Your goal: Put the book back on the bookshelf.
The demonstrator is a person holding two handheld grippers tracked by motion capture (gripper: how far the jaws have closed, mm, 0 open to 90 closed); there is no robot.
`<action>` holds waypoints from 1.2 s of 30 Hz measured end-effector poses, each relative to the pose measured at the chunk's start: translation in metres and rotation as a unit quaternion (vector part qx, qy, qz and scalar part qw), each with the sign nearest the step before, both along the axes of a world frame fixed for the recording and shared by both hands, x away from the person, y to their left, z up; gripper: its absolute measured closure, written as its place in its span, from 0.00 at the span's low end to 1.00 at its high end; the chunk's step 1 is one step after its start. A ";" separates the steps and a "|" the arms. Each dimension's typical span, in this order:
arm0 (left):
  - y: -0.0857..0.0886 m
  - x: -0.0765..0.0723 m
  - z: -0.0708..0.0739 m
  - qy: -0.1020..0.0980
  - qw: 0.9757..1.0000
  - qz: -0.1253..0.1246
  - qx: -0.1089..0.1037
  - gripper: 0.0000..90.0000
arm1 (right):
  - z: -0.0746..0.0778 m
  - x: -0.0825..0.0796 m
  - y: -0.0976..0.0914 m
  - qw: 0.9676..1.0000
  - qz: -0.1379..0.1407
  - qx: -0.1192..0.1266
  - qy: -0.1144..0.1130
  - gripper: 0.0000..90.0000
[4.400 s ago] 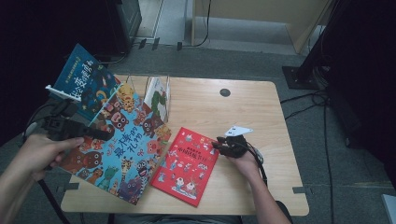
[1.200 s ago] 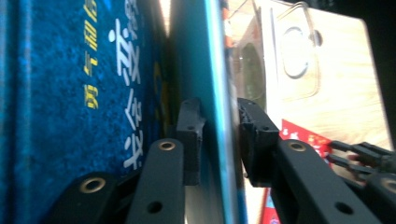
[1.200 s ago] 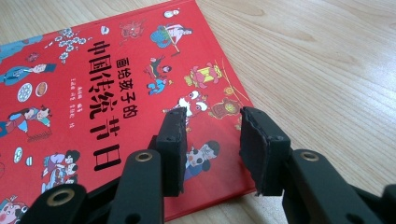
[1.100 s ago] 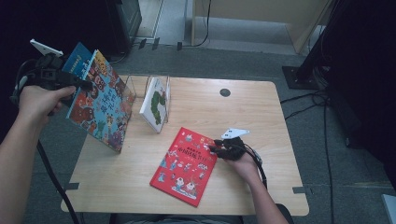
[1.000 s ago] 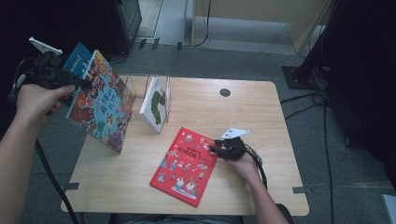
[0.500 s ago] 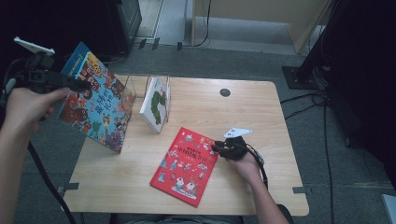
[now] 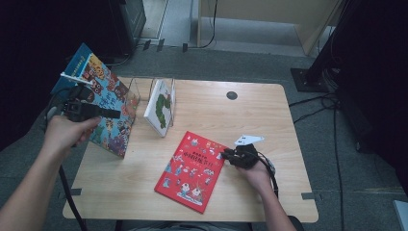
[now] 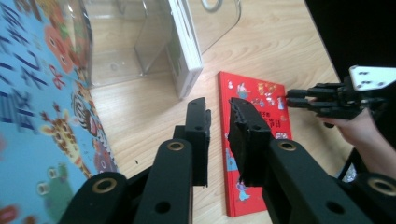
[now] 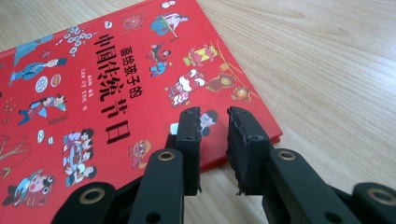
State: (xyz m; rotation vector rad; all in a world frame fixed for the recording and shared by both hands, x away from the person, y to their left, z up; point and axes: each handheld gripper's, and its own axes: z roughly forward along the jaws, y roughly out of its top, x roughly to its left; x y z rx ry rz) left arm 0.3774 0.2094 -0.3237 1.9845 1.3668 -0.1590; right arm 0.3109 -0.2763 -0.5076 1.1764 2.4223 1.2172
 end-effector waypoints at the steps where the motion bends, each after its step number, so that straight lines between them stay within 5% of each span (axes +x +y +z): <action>1: -0.003 -0.001 -0.004 0.000 1.000 -0.003 0.002 0.88 | 0.000 -0.001 0.000 1.000 -0.003 0.000 0.004 0.84; 3: -0.012 -0.003 -0.011 -0.004 1.000 -0.010 0.017 0.88 | 0.000 -0.004 -0.001 1.000 -0.003 0.000 0.001 0.84; 17: -0.061 -0.009 -0.070 0.016 0.998 -0.059 0.025 0.88 | -0.005 -0.019 -0.004 1.000 -0.014 -0.003 0.013 0.91; 24: -0.078 -0.012 -0.099 0.026 0.996 -0.080 0.033 0.85 | -0.007 -0.026 -0.001 1.000 -0.018 -0.004 0.016 0.93; 36: -0.096 -0.018 -0.134 0.029 0.995 -0.095 0.027 0.96 | -0.009 -0.036 0.005 1.000 -0.021 -0.005 0.014 0.95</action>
